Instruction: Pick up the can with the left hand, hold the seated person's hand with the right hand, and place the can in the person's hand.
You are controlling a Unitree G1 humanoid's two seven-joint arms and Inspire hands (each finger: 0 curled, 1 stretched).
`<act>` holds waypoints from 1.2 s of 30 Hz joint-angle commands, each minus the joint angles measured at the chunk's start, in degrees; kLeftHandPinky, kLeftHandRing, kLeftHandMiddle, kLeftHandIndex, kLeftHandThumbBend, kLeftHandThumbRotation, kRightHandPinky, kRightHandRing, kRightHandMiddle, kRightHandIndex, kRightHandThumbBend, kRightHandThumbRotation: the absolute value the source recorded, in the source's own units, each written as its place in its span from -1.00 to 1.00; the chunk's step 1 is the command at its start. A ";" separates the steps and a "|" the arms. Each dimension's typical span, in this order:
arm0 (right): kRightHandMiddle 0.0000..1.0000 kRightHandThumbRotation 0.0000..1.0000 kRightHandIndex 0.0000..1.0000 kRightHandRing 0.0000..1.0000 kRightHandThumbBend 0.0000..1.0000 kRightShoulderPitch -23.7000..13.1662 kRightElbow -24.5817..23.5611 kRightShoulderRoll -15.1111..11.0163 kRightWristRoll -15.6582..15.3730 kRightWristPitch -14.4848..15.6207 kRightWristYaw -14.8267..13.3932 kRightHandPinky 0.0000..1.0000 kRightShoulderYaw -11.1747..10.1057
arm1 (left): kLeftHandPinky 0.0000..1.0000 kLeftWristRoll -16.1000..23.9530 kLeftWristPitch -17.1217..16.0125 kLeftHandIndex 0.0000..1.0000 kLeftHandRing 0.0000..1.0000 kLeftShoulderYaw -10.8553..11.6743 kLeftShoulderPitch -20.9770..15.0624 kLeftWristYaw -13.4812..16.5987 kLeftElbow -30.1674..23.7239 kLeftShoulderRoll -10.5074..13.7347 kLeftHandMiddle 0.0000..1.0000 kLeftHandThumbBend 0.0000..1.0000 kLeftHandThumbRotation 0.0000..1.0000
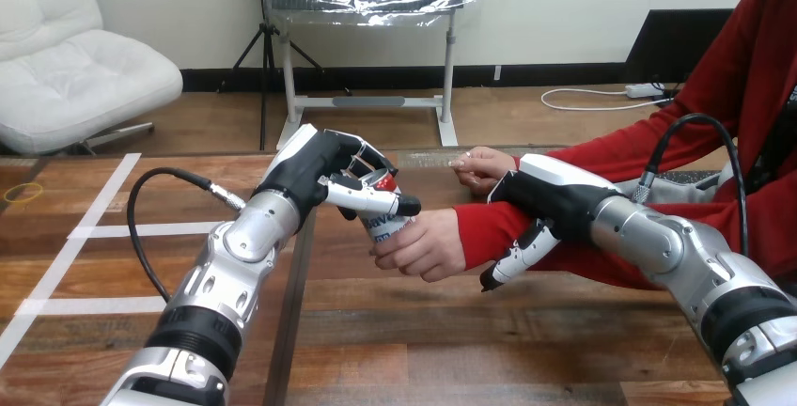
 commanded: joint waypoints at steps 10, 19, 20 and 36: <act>-0.38 -0.71 -0.38 -0.48 0.64 -14.39 -4.16 3.56 1.15 -0.50 -1.20 -0.55 -0.85 | -0.27 -0.12 -3.29 -0.11 -0.18 -0.69 -11.18 2.87 -0.35 -1.86 -0.12 0.51 -1.00; -0.39 -0.71 -0.38 -0.49 0.64 -14.51 -4.19 3.63 0.83 -0.34 -1.51 -0.56 -0.71 | -0.27 -0.76 -3.21 -0.12 -0.17 -0.25 -11.32 3.43 0.25 -2.96 -0.12 0.52 -1.00; -0.39 -0.71 -0.38 -0.49 0.64 -14.51 -4.18 3.63 0.81 -0.36 -1.52 -0.56 -0.72 | -0.27 -0.71 -3.17 -0.12 -0.17 -0.29 -11.34 3.53 0.29 -3.04 -0.12 0.52 -1.00; -0.38 -0.72 -0.38 -0.47 0.64 -14.07 -4.12 3.59 1.35 -0.47 -1.25 -0.54 -1.26 | -0.27 -0.64 -3.10 -0.11 -0.16 -0.63 -11.28 4.01 -0.17 -4.13 -0.11 0.52 -1.00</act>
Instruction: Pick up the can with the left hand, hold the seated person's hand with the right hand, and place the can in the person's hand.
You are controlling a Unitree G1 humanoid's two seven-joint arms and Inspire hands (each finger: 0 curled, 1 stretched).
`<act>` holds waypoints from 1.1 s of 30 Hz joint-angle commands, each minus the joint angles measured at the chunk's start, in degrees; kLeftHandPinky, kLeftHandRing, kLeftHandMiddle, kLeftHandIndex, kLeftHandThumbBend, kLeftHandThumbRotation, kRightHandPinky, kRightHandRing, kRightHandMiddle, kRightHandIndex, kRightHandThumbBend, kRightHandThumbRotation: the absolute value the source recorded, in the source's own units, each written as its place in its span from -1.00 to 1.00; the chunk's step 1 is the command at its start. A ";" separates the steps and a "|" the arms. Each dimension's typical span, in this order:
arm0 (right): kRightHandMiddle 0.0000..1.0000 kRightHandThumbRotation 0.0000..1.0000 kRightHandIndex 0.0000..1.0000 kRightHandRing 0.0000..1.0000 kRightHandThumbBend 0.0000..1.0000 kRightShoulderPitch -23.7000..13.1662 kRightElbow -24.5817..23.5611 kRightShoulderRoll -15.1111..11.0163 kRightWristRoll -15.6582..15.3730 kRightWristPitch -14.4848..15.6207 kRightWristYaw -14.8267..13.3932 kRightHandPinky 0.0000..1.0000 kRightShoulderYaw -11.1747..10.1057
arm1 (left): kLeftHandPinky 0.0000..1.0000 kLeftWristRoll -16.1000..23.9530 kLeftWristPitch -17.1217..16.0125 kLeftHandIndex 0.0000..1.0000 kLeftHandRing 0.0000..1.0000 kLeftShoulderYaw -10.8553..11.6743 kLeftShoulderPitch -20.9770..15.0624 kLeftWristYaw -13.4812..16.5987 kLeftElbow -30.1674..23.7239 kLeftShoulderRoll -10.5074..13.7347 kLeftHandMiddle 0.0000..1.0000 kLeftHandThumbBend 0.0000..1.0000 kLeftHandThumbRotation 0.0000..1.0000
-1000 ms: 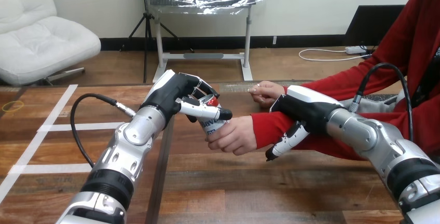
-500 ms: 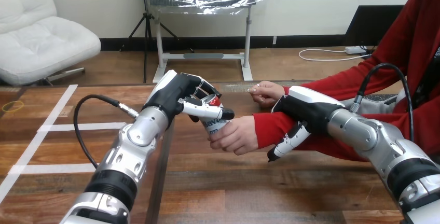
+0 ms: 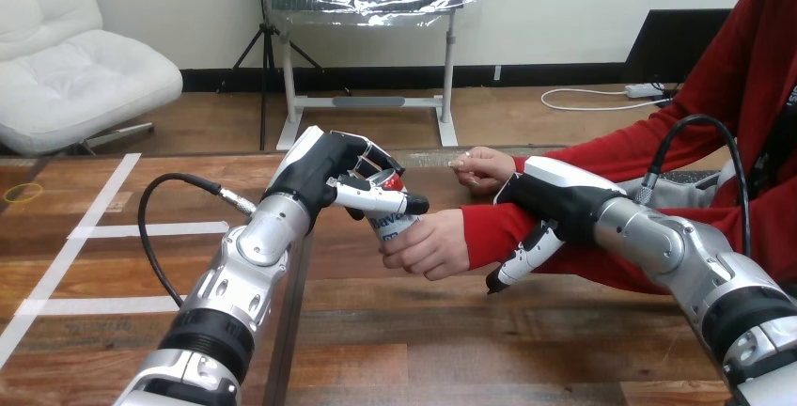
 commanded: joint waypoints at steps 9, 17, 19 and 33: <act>-0.37 -0.73 -0.36 -0.46 0.64 -13.44 -4.30 3.28 2.36 -2.37 -1.54 -0.54 -1.63 | -0.25 -0.89 -3.47 -0.11 -0.15 -0.60 -10.78 1.15 -1.29 -2.09 -0.10 0.51 -1.00; -0.37 -0.72 -0.36 -0.47 0.62 -13.02 -4.46 2.85 2.65 -1.93 -1.45 -0.53 -1.96 | -0.25 -0.64 -3.44 -0.11 -0.15 -0.76 -10.57 1.27 -1.72 -1.89 -0.11 0.51 -1.00; -0.37 -0.71 -0.37 -0.47 0.62 -12.90 -4.35 2.74 2.75 -2.18 -1.62 -0.54 -2.06 | -0.25 -0.68 -3.52 -0.11 -0.15 -0.73 -10.51 1.22 -1.81 -1.86 -0.11 0.51 -1.00; -0.40 -0.71 -0.39 -0.49 0.61 -12.18 -4.35 2.05 3.01 -3.18 -2.15 -0.56 -2.38 | -0.16 -2.56 -2.03 -0.02 -0.03 0.54 -10.03 -0.28 -3.13 -1.84 0.01 0.46 -1.00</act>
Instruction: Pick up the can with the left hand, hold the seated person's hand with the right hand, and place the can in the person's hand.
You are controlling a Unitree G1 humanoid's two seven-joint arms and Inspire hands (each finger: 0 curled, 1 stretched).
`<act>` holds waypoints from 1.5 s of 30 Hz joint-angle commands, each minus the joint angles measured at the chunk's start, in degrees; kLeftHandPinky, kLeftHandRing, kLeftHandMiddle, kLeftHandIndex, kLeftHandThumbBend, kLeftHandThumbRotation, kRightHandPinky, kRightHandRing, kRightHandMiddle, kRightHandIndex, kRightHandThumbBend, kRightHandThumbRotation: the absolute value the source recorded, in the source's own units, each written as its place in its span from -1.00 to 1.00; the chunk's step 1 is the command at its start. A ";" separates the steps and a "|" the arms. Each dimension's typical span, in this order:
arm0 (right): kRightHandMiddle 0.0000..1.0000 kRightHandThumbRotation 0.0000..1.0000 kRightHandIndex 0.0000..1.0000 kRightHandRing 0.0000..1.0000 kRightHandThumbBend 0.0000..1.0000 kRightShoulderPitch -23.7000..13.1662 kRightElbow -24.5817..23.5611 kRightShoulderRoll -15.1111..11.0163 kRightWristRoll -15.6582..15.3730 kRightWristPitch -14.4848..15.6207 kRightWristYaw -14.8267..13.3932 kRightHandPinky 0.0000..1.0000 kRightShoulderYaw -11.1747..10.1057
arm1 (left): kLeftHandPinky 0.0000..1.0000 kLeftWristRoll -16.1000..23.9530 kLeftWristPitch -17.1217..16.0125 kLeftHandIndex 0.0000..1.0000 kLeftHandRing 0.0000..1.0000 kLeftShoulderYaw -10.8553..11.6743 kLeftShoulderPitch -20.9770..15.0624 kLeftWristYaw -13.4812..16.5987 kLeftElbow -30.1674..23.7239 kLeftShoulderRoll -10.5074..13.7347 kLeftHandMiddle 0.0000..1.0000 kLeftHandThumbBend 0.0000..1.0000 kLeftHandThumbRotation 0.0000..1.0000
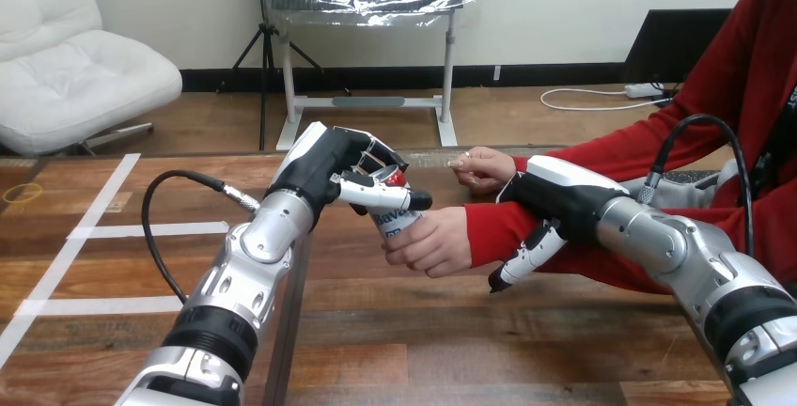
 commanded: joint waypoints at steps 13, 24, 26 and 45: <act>-0.39 -0.73 -0.40 -0.49 0.62 -11.42 -4.77 1.78 3.36 -3.07 -1.78 -0.56 -2.73 | 0.36 -4.75 -2.82 0.55 0.56 1.61 -7.36 -0.89 -5.26 -0.46 0.61 0.79 0.09; -0.33 -0.69 -0.34 -0.43 0.60 -10.71 -5.55 1.02 3.05 -3.16 -1.21 -0.50 -2.36 | 0.65 -5.83 -4.65 0.84 0.81 2.28 -5.10 0.64 -7.53 0.19 0.86 0.93 0.60; -0.31 -0.68 -0.33 -0.41 0.60 -10.54 -5.61 0.88 3.12 -3.40 -1.08 -0.49 -2.39 | 0.71 -6.27 -4.97 0.87 0.86 2.73 -4.52 0.98 -8.22 0.12 0.89 0.93 0.66; -0.21 -0.44 -0.26 -0.28 0.58 -9.28 -5.77 0.00 3.95 -4.39 0.23 -0.34 -2.43 | 1.00 -8.04 -11.80 0.97 1.00 4.37 -0.93 5.82 -9.02 0.14 1.00 0.68 1.00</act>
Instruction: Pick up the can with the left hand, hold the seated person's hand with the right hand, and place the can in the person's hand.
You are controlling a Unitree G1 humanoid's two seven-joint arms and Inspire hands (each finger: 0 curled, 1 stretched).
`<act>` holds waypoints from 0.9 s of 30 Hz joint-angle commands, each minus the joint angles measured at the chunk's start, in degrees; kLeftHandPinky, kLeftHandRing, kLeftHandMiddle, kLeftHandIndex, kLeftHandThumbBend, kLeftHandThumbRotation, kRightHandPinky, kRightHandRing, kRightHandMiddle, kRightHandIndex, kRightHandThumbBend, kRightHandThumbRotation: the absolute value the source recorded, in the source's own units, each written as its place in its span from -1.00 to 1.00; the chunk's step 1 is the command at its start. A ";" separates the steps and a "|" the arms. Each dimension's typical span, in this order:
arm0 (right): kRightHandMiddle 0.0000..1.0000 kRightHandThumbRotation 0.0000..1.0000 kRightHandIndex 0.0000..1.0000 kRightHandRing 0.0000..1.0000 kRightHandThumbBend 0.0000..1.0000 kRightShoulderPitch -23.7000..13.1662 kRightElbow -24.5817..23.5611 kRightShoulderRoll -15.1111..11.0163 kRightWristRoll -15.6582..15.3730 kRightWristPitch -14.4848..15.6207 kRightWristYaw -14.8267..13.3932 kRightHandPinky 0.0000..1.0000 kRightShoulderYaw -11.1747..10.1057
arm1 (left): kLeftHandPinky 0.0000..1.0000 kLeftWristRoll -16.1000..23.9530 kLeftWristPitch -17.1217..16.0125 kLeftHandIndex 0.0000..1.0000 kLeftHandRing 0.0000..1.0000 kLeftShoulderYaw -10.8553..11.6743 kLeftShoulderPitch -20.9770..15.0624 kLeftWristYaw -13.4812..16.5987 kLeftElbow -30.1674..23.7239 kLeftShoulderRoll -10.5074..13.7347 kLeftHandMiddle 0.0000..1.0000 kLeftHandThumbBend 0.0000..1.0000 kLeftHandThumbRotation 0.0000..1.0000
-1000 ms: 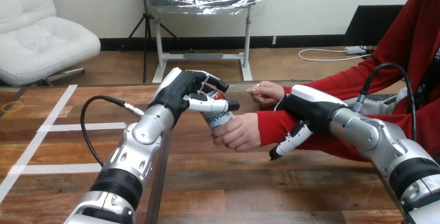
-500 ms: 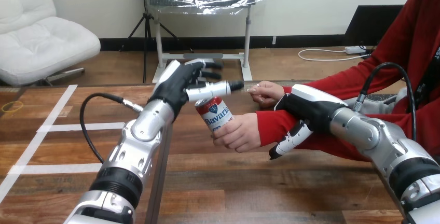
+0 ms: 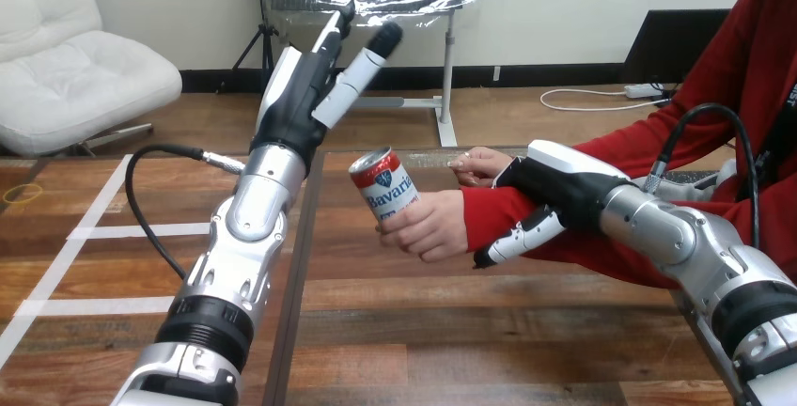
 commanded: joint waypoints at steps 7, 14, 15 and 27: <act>-0.06 0.31 -0.06 -0.12 0.73 -8.09 -4.99 -0.17 3.52 -4.38 2.15 -0.17 -1.62 | 0.96 -2.69 -4.46 0.96 0.99 2.61 3.25 3.38 -8.67 0.23 0.99 0.76 1.00; 0.15 0.76 0.17 0.08 0.83 -7.45 -5.33 -0.55 4.22 -4.47 3.16 0.00 -1.86 | 0.85 -3.27 -4.44 0.89 0.91 2.70 5.72 3.11 -12.27 0.63 0.93 0.72 1.00; 0.18 0.80 0.20 0.11 0.83 -7.38 -5.41 -0.58 4.28 -4.39 3.25 0.02 -1.90 | 0.84 -3.30 -4.39 0.88 0.90 2.73 5.96 3.07 -12.62 0.66 0.92 0.71 1.00; 0.46 0.99 0.46 0.38 0.78 -5.67 -6.59 -1.20 6.47 -3.92 4.41 0.26 -2.92 | 0.67 -4.01 -1.48 0.78 0.78 3.26 11.08 1.55 -20.86 1.21 0.83 0.66 1.00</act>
